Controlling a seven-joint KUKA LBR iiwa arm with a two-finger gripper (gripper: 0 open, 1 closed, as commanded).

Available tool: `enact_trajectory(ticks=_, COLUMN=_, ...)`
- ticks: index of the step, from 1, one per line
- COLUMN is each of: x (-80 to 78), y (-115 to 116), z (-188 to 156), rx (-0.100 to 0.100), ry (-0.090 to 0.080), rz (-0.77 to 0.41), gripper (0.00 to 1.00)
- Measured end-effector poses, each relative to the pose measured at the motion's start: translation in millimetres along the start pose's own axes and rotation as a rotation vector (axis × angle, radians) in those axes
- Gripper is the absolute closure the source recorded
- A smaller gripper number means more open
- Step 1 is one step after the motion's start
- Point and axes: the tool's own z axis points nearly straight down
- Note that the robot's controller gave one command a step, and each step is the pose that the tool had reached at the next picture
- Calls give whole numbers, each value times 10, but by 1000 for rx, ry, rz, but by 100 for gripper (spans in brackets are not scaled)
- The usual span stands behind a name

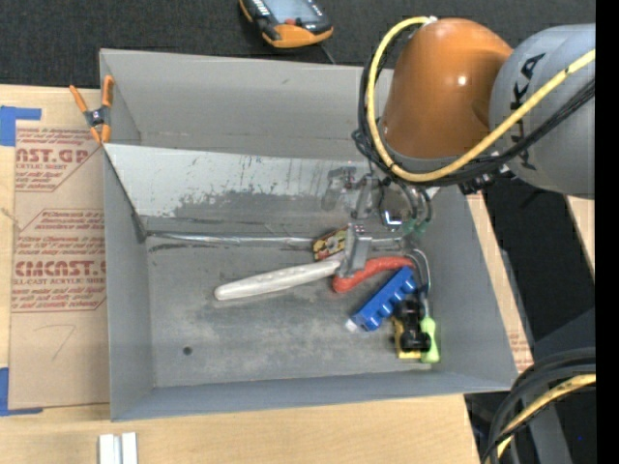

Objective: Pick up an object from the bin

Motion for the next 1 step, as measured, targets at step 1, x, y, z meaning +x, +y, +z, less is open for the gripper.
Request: enact_trajectory(ticks=1, x=130, y=-300, z=703, rx=4, ry=27, rz=-18, gripper=0)
